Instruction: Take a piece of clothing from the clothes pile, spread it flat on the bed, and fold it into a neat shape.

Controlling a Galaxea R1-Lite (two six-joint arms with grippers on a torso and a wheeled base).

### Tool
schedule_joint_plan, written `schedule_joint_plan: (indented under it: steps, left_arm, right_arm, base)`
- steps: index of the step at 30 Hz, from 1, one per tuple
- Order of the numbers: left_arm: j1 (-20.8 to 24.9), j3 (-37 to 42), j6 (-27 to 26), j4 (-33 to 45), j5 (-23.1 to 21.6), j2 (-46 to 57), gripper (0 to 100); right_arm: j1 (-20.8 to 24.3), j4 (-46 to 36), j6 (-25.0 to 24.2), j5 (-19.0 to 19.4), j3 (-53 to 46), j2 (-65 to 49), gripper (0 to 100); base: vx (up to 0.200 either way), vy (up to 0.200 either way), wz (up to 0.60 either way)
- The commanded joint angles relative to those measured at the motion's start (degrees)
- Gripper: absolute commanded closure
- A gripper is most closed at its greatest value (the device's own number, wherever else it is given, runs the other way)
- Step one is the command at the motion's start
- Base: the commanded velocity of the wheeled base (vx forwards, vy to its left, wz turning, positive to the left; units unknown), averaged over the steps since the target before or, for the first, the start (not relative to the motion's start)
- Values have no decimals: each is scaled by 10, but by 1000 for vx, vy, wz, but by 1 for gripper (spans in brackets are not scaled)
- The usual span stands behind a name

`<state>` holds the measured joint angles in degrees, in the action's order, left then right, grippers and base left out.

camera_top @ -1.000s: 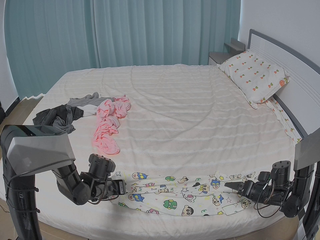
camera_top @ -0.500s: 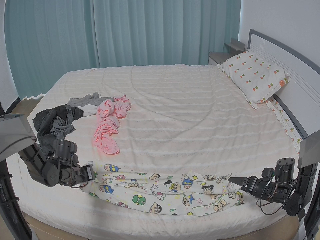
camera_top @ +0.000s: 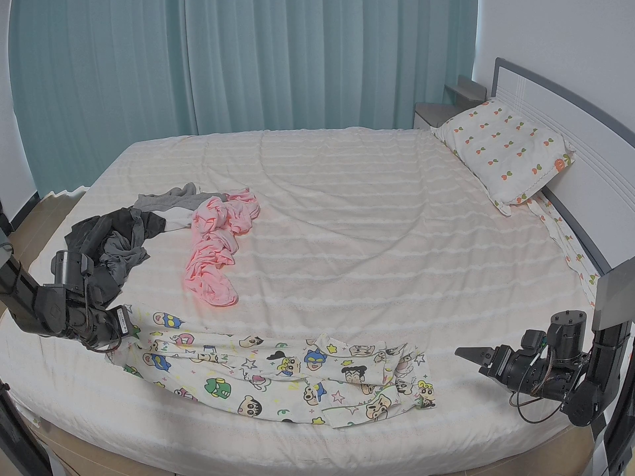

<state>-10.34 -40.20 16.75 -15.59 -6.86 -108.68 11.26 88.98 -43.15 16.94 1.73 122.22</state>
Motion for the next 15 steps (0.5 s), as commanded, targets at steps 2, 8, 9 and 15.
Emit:
schedule_joint_plan:
  steps: [2, 8, 9, 15]
  left_arm:
    - [108, -28, 31, 28, 14, 52, 100]
    - [267, -58, 123, 26, 70, 30, 100]
    - [290, -69, 135, 27, 73, 22, 100]
    - [403, -131, 189, 28, 74, -16, 100]
  right_arm:
    - [1, 6, 0, 0, 0, 3, 0]
    - [2, 6, 0, 0, 0, 5, 0]
    - [2, 6, 0, 0, 0, 5, 0]
    - [2, 6, 0, 0, 0, 6, 0]
  base:
    - [0, 0, 0]
    - [0, 0, 0]
    - [0, 0, 0]
    - [0, 0, 0]
